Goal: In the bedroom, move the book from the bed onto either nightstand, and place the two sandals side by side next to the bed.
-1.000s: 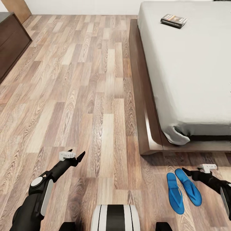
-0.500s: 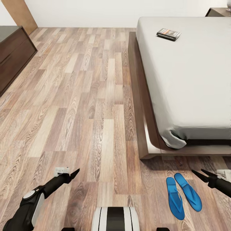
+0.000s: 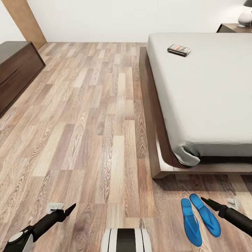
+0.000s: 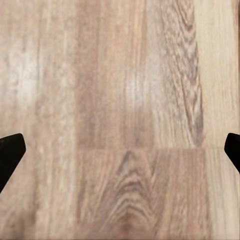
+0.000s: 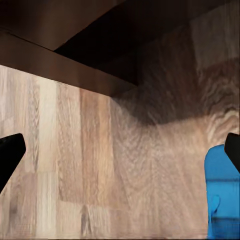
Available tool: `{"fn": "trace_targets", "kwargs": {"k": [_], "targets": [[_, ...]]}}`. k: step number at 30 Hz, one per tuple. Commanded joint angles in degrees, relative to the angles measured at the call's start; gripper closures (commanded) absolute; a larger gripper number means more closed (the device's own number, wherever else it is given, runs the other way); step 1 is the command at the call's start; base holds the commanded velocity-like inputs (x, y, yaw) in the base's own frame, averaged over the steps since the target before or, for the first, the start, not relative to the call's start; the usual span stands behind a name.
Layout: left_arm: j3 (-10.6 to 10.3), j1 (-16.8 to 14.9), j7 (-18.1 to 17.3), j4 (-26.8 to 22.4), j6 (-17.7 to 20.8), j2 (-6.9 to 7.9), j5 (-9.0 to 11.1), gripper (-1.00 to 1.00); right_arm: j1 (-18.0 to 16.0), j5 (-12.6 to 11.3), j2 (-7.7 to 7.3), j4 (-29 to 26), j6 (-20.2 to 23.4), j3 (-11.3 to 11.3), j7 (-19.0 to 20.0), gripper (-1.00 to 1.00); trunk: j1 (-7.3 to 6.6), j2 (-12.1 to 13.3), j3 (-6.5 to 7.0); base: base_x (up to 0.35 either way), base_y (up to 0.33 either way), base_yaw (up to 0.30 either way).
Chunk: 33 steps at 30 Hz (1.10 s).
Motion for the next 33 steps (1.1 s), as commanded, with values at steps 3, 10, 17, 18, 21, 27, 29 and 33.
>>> {"fn": "trace_targets", "kwargs": {"k": [3, 10, 17, 18, 21, 27, 29, 33], "targets": [[0.1, -0.02, -0.26, 0.49, -0.42, 0.02, 0.05, -1.0, 0.36, 0.51, 0.06, 1.58, 0.53, -0.31, 0.42, -1.0, -0.09, 0.03, 0.64, 0.0, 0.0, 0.0], [0.08, -0.02, 0.13, 2.8, -0.63, -0.04, 0.1, -1.0, 3.12, 0.57, 0.09, 3.58, 0.49, -0.15, 0.36, -1.0, -0.11, 0.04, 0.86, 0.0, 0.0, 0.0], [0.05, -0.02, 0.21, 3.7, -0.67, -0.06, 0.06, -1.0, 3.24, 0.67, 0.15, 3.78, 0.35, -0.07, 0.34, -1.0, -0.11, 0.04, 0.86, 0.0, 0.0, 0.0], [0.05, -0.02, 0.2, 3.72, -0.67, -0.06, 0.09, -1.0, 3.24, 0.68, 0.16, 3.79, 0.34, -0.07, 0.34, -1.0, -0.11, 0.04, 0.86, 0.0, 0.0, 0.0], [0.06, -0.02, 0.26, 3.76, -0.67, -0.06, 0.07, -1.0, 3.25, 0.69, 0.31, 4.11, 0.33, -0.05, 0.28, -1.0, -0.16, 0.07, 1.31, 0.0, 0.0, 0.0], [0.01, -0.02, 0.2, 3.79, -0.67, -0.09, 0.07, -1.0, 3.25, 0.7, 0.35, 8.08, 0.25, -0.06, 0.18, -1.0, -0.32, 0.15, 2.64, 0.0, 0.0, 0.0], [0.01, -0.02, 0.21, 3.79, -0.67, -0.13, 0.06, -1.0, 3.25, 0.7, 0.35, 8.46, 0.25, -0.07, 0.17, -1.0, -0.37, 0.18, 3.08, 0.0, 0.0, 0.0], [0.01, -0.02, 0.24, 3.78, -0.67, -0.15, 0.01, -1.0, 3.25, 0.71, 0.36, 8.68, 0.24, -0.07, 0.14, -1.0, -0.47, 0.23, 3.97, 0.0, 0.0, 0.0]]}}
